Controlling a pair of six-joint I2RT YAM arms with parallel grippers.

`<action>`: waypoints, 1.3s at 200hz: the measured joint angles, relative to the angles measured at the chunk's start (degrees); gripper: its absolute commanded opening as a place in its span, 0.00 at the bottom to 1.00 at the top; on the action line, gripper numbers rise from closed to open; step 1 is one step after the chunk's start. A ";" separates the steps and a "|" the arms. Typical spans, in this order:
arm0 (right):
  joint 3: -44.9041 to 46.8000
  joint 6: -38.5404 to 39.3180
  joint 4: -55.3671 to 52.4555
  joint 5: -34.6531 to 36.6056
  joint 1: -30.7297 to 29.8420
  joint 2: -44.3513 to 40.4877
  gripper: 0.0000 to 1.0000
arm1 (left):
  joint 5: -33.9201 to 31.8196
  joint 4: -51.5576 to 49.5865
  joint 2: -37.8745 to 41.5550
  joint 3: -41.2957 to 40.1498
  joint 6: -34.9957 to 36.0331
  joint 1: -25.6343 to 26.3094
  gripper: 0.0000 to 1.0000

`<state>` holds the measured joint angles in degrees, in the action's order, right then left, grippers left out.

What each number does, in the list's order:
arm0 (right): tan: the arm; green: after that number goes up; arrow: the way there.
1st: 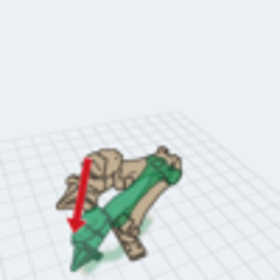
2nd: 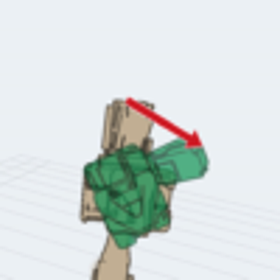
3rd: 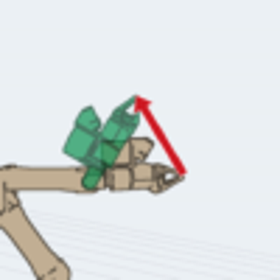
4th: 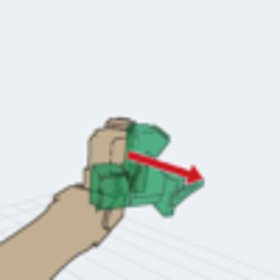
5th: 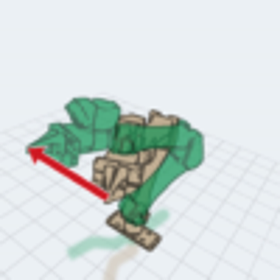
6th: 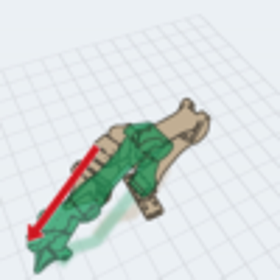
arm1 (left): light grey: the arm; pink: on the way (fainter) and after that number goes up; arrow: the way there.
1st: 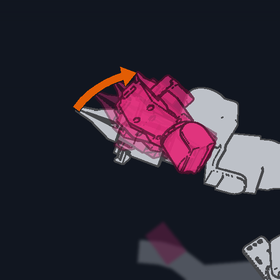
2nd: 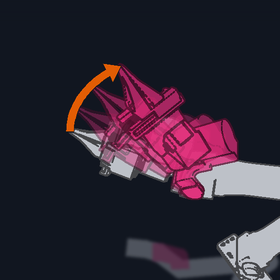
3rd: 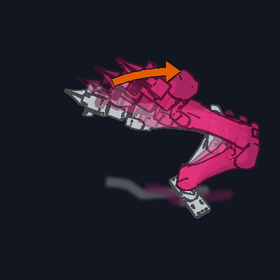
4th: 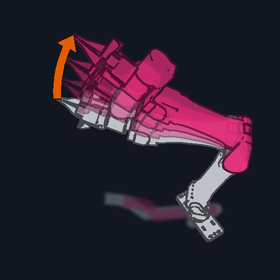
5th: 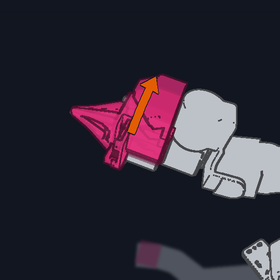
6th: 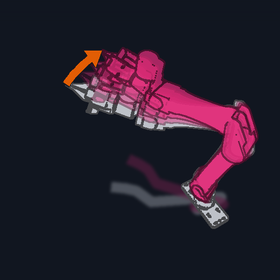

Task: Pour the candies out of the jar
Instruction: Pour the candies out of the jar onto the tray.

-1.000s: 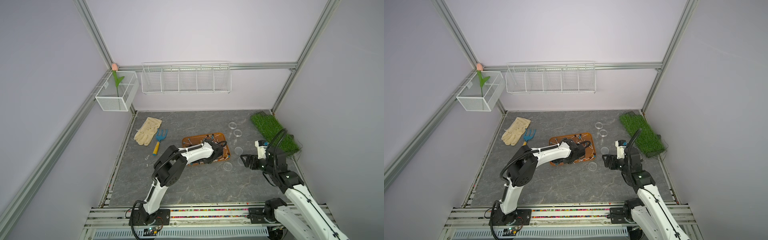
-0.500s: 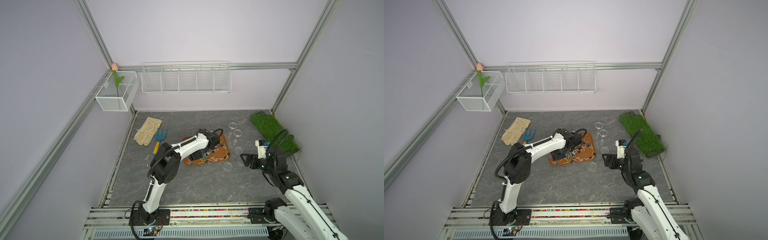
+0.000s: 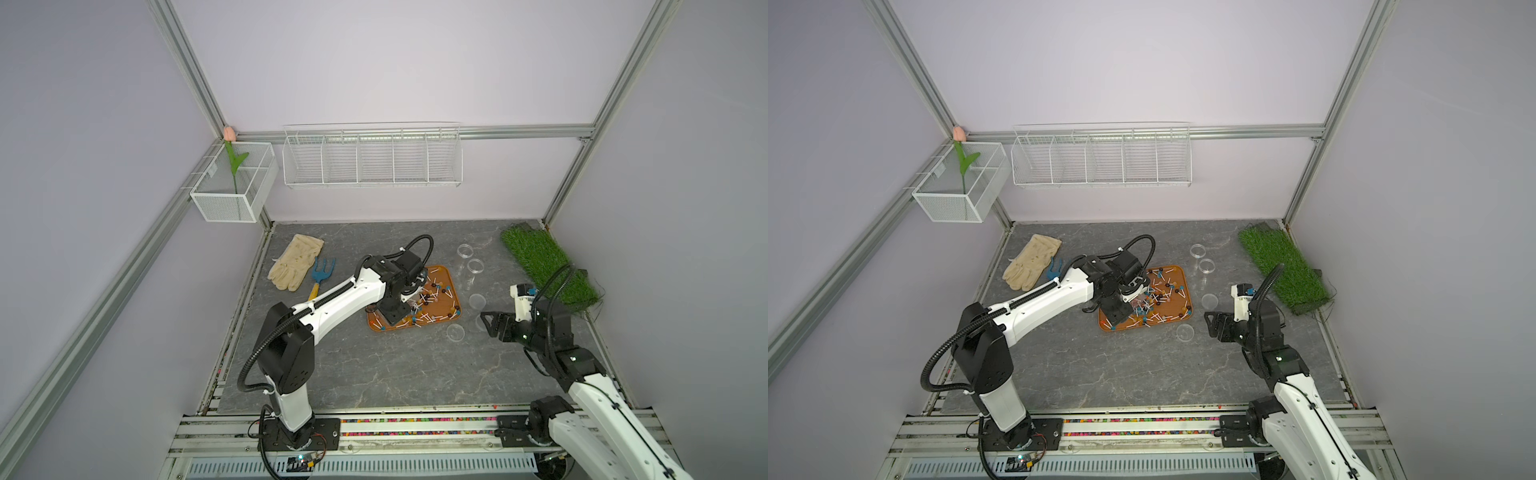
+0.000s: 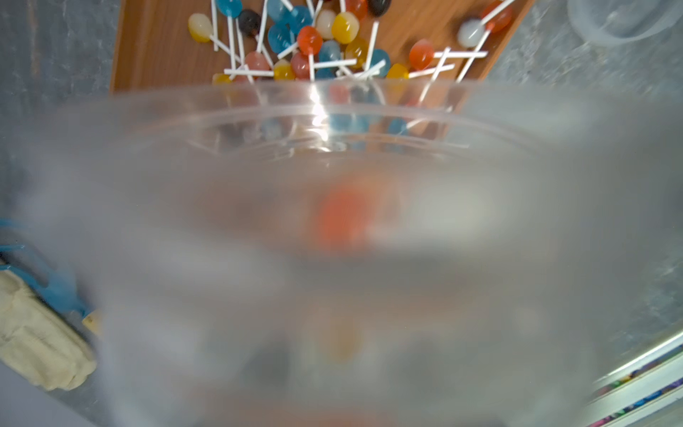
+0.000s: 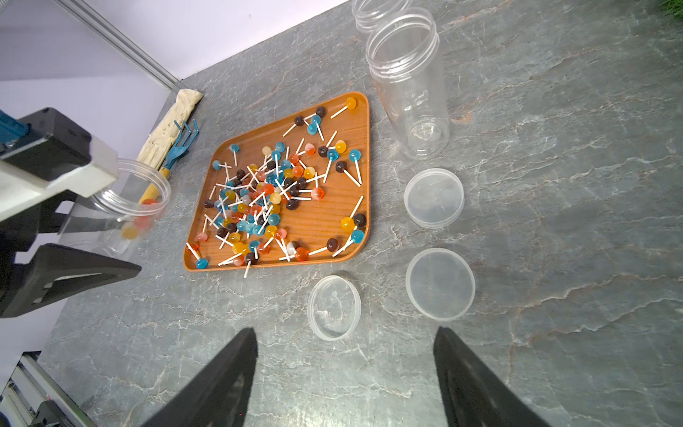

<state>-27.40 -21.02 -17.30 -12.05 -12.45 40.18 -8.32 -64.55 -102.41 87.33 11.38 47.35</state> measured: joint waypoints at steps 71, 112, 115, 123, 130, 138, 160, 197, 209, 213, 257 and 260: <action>0.00 -0.63 0.46 0.00 -0.02 0.42 0.78 | -43.76 -15.10 -21.70 7.87 0.46 10.49 0.51; 0.02 -1.05 0.44 0.00 -0.02 0.44 0.78 | -53.11 -16.68 -21.31 7.96 2.93 10.62 0.53; 0.02 -1.07 0.44 0.00 -0.02 0.44 0.78 | -53.57 -16.74 -21.22 7.98 3.15 10.56 0.53; 0.04 -1.07 0.44 0.02 -0.02 0.44 0.78 | -54.69 -16.85 -21.07 7.98 3.58 10.45 0.53; 0.11 -1.09 0.46 0.00 -0.02 0.44 0.78 | -55.41 -16.87 -21.00 7.96 3.91 10.45 0.53; 0.20 -1.09 0.46 0.00 -0.02 0.44 0.78 | -56.11 -16.90 -20.92 7.96 4.15 10.45 0.53; 0.59 -1.09 0.46 0.02 -0.02 0.44 0.78 | -57.16 -16.76 -20.44 7.50 4.55 10.45 0.53; 0.72 -1.09 0.52 -0.02 -0.02 0.83 0.78 | -57.61 -16.94 -18.75 6.19 4.81 10.45 0.54; 0.72 -1.11 0.52 -0.04 -0.02 0.90 0.78 | -56.24 -16.87 -18.32 6.16 4.57 10.43 0.54; 0.72 -1.11 0.50 -0.04 -0.02 0.90 0.78 | -55.34 -16.79 -18.16 6.19 4.24 10.34 0.54; -0.20 -1.07 -2.86 -1.49 -0.04 0.22 0.78 | -38.86 -9.44 -7.76 5.53 -0.26 8.41 0.54; -0.55 -1.07 -3.39 -1.68 -0.04 0.26 0.78 | -37.88 -8.59 -6.62 5.25 -0.55 8.22 0.54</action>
<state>-27.94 -22.09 -20.69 -13.74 -12.49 40.45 -46.19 -73.14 -109.03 92.58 10.83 55.57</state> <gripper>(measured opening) 0.785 0.551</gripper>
